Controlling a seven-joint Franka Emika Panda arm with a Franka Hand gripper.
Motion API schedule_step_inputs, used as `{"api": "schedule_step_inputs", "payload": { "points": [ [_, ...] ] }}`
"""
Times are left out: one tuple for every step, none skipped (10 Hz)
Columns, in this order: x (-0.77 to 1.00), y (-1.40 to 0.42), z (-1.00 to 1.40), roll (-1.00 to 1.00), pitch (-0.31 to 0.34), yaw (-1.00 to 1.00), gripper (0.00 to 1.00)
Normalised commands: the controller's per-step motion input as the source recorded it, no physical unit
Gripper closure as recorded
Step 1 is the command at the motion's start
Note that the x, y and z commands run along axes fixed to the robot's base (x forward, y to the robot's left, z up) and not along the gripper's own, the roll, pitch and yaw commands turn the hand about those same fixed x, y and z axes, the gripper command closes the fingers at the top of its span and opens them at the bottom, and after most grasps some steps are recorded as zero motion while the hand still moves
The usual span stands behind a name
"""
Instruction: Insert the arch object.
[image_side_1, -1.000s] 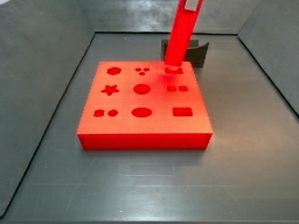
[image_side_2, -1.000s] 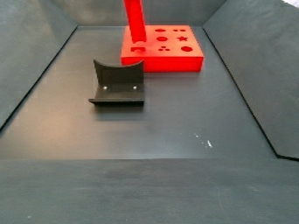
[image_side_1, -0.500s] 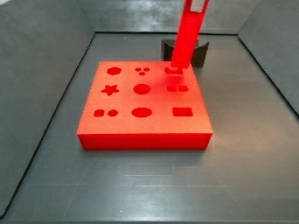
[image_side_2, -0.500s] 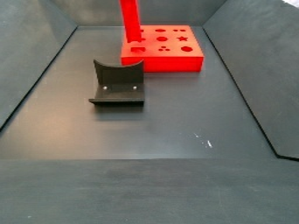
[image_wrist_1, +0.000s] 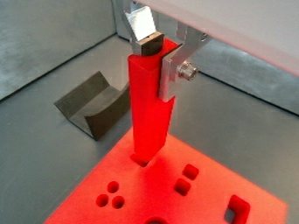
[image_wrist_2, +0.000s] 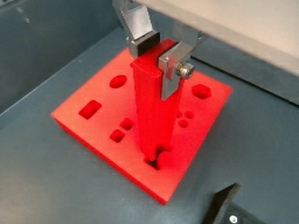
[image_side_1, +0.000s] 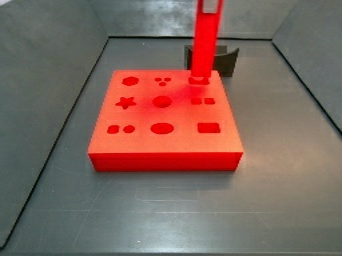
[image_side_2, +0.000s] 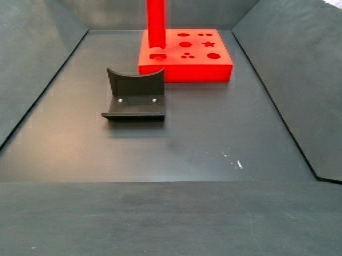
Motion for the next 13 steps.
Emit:
{"api": "schedule_step_inputs", "payload": {
  "points": [
    [0.0, 0.06, 0.0, -0.02, -0.239, 0.24, 1.0],
    [0.07, 0.0, 0.0, -0.06, -0.13, 0.24, 1.0],
    [0.33, 0.0, 0.0, -0.07, -0.029, 0.28, 1.0],
    [0.51, 0.0, -0.01, 0.0, 0.0, 0.32, 1.0],
    [0.35, -0.02, 0.0, 0.04, 0.086, 0.27, 1.0],
    [0.18, -0.11, 0.0, 0.15, 0.276, 0.0, 1.0],
    [0.07, -0.01, -0.12, 0.16, 0.43, 0.0, 1.0],
    [0.0, 0.0, -0.05, 0.11, 0.487, -0.04, 1.0],
    [0.0, 0.0, -0.07, 0.12, 0.474, -0.04, 1.0],
    [0.21, -0.07, 0.0, 0.02, 0.3, -0.13, 1.0],
    [0.03, 0.0, -0.11, 0.0, -0.003, 0.0, 1.0],
    [0.13, 0.04, -0.26, 0.0, -0.059, 0.19, 1.0],
    [0.0, 0.14, -0.28, 0.0, -0.1, 0.26, 1.0]
  ]
}}
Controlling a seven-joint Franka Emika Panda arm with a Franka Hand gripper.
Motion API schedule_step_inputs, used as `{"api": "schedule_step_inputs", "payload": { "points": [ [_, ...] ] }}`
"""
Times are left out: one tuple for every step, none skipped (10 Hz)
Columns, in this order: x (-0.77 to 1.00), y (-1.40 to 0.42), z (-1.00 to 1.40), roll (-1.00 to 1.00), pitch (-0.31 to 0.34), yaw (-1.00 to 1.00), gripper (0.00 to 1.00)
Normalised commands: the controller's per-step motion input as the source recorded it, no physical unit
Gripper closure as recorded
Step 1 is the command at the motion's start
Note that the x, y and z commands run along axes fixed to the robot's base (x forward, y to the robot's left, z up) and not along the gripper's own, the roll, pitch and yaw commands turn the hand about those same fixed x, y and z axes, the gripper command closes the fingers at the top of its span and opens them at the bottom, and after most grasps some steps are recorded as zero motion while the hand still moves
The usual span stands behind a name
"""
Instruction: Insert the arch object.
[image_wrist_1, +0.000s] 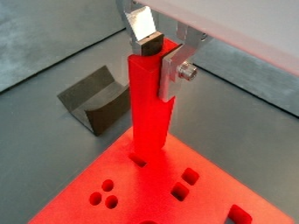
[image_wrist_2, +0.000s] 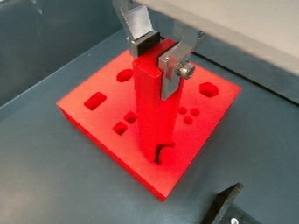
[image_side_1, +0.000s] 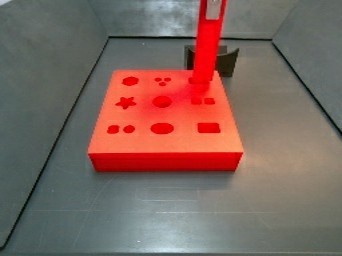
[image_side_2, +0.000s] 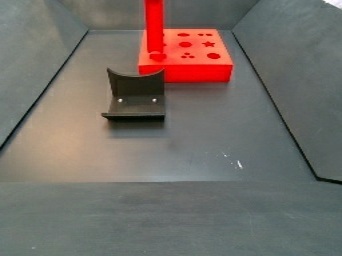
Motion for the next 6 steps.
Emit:
{"api": "schedule_step_inputs", "payload": {
  "points": [
    [-0.15, 0.05, -0.01, 0.0, -0.166, 0.3, 1.0],
    [-0.09, 0.0, 0.0, -0.01, -0.179, 0.36, 1.0],
    [-0.22, 0.0, 0.0, 0.0, -0.206, 0.37, 1.0],
    [-0.28, -0.05, 0.0, 0.0, -0.217, 0.31, 1.0],
    [-0.12, -0.04, 0.0, 0.0, -0.174, 0.29, 1.0],
    [0.0, -0.07, -0.03, 0.0, -0.12, 0.16, 1.0]
  ]
}}
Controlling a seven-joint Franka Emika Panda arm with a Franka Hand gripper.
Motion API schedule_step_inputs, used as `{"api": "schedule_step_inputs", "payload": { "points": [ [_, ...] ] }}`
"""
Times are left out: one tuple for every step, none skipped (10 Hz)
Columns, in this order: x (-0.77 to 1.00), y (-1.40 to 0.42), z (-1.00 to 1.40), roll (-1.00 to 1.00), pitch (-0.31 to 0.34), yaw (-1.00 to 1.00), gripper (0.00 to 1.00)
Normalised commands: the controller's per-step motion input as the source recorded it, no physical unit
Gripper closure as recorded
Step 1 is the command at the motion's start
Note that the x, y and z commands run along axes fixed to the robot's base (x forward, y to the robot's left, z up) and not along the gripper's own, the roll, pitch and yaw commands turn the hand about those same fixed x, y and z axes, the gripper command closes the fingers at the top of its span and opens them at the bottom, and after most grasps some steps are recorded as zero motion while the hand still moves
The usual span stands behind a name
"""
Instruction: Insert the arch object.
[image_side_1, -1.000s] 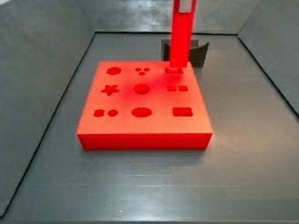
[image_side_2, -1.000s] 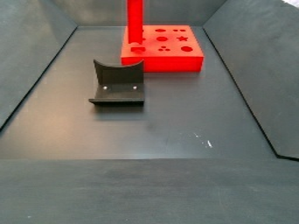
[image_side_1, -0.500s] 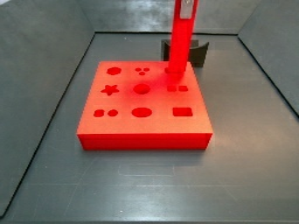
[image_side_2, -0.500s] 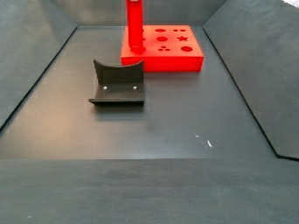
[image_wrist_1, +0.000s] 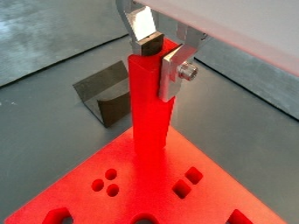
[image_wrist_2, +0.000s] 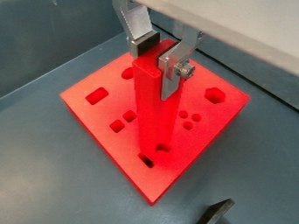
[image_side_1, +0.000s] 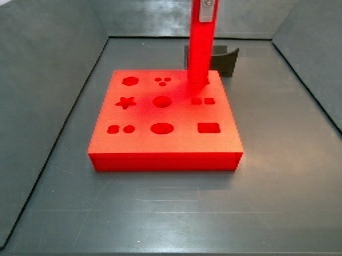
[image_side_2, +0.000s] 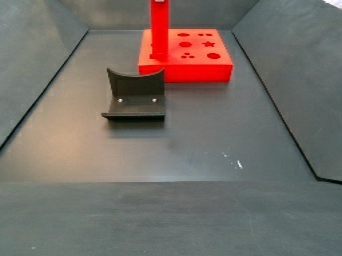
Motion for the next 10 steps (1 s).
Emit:
{"api": "schedule_step_inputs", "payload": {
  "points": [
    [0.37, 0.0, -0.09, 0.06, -0.02, -0.04, 1.0],
    [0.33, 0.0, -0.1, 0.13, 0.0, -0.22, 1.0],
    [0.21, 0.0, -0.08, 0.13, 0.0, -0.21, 1.0],
    [-0.02, 0.02, -0.04, 0.04, 0.0, -0.09, 1.0],
    [-0.21, 0.04, -0.1, 0.0, 0.0, -0.05, 1.0],
    [-0.26, 0.03, -0.13, 0.0, -0.019, 0.0, 1.0],
    [-0.24, 0.01, -0.11, -0.03, -0.019, 0.0, 1.0],
    [-0.13, 0.0, -0.11, 0.0, -0.006, 0.0, 1.0],
    [0.0, -0.03, -0.19, 0.0, -0.023, -0.03, 1.0],
    [0.14, -0.14, -0.31, 0.09, -0.023, -0.09, 1.0]
  ]
}}
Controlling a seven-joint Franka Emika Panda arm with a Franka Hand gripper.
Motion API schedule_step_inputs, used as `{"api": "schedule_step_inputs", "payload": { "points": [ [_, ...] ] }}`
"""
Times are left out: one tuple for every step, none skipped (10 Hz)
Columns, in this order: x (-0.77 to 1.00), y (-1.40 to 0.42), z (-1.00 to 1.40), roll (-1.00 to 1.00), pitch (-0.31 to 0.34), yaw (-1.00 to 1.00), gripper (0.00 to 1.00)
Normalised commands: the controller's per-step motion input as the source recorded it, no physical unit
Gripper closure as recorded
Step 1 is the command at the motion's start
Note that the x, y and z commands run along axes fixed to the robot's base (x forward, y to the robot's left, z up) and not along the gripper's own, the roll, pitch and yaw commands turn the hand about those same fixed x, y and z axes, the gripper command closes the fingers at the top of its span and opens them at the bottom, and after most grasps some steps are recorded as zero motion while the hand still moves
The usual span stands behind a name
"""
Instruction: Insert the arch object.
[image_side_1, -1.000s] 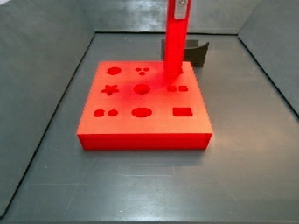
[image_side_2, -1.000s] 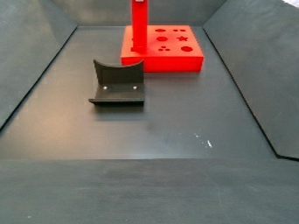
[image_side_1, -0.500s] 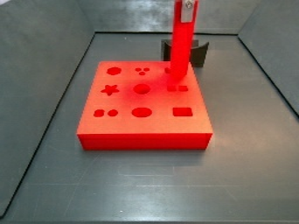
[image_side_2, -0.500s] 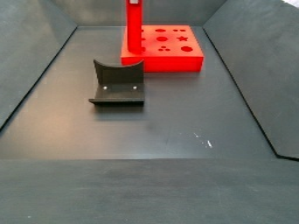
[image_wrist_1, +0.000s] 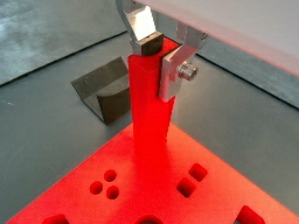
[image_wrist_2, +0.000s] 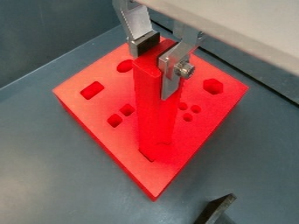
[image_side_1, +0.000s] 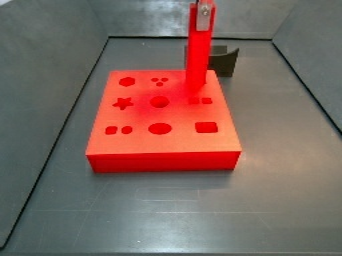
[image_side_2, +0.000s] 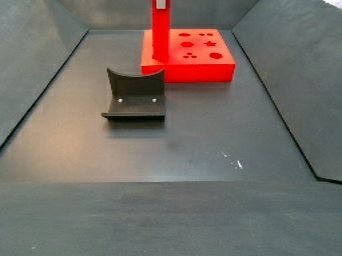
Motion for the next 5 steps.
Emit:
{"api": "schedule_step_inputs", "payload": {
  "points": [
    [0.37, -0.11, -0.47, 0.2, 0.0, -0.19, 1.0],
    [0.16, -0.02, -0.65, 0.11, -0.019, -0.11, 1.0],
    [0.18, -0.07, -0.86, 0.09, -0.083, -0.13, 1.0],
    [0.04, -0.01, -0.96, 0.09, -0.104, -0.13, 1.0],
    [0.03, 0.0, -1.0, 0.08, -0.103, -0.12, 1.0]
  ]
}}
